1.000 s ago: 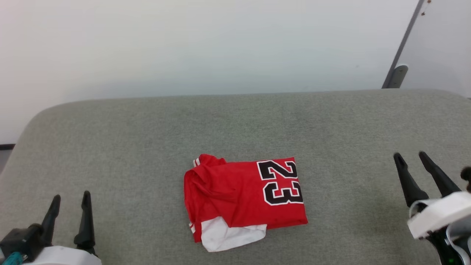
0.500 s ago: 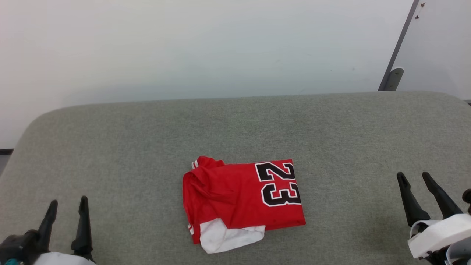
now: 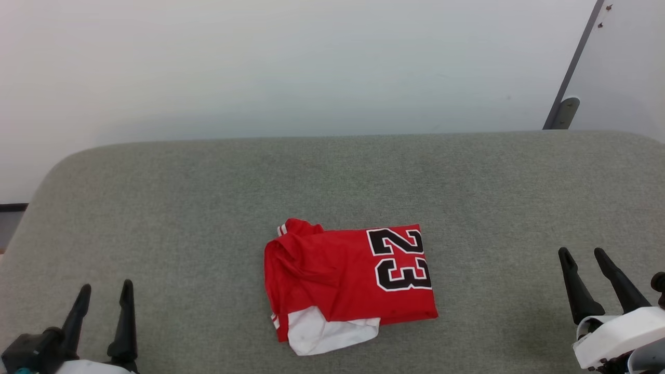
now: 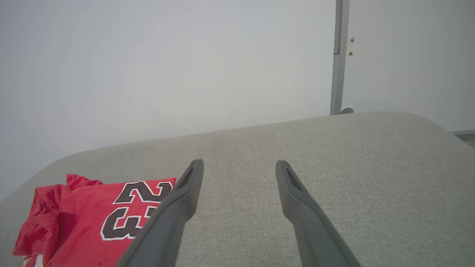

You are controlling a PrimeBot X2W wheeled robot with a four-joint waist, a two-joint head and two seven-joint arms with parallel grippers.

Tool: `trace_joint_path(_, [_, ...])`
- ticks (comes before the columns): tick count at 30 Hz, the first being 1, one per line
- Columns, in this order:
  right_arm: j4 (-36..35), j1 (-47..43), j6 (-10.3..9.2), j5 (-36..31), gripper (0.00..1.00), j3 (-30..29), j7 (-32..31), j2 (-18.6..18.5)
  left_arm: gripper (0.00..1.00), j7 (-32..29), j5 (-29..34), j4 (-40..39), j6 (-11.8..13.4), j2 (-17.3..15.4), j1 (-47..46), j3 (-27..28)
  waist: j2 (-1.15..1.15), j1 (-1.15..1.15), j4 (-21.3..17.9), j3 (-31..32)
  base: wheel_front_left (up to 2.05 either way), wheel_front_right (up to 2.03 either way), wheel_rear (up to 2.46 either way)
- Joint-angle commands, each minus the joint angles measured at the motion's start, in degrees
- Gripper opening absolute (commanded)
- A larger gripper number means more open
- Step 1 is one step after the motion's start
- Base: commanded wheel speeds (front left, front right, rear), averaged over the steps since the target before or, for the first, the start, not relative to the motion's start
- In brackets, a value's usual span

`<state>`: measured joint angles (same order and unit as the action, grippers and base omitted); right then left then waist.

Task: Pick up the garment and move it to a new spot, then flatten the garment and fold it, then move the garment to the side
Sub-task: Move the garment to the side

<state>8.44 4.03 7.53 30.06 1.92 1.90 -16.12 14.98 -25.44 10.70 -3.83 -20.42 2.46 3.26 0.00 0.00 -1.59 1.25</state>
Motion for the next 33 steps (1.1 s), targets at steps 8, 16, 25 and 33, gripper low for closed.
trace_joint_path(8, [-0.4,-1.15,-0.1,-0.5,1.0,-0.21,-0.71,0.5,1.0,0.22,0.14,0.18,-0.32,-0.1,-0.05,-0.53,0.0,0.0,0.73,-0.12,0.0,0.0,0.0])
trace_joint_path(16, [-0.19,1.31,-0.1,0.11,1.0,3.38,-3.99,0.48,1.0,-0.14,-0.19,0.26,-0.45,-0.56,-1.04,-1.1,0.0,0.0,3.68,-0.82,0.0,0.0,0.0])
trace_joint_path(25, [3.38,7.34,-0.1,1.24,1.0,8.91,-10.9,0.24,1.0,-0.06,-0.08,0.53,-0.71,0.46,-2.58,-2.96,0.0,0.0,9.06,-3.87,0.0,0.0,0.0])
trace_joint_path(33, [9.21,12.37,-0.1,0.44,1.0,9.07,-18.34,0.03,1.0,0.04,0.04,1.84,-1.5,1.41,-4.97,-4.41,0.0,0.0,13.29,-7.35,0.0,0.0,0.0])
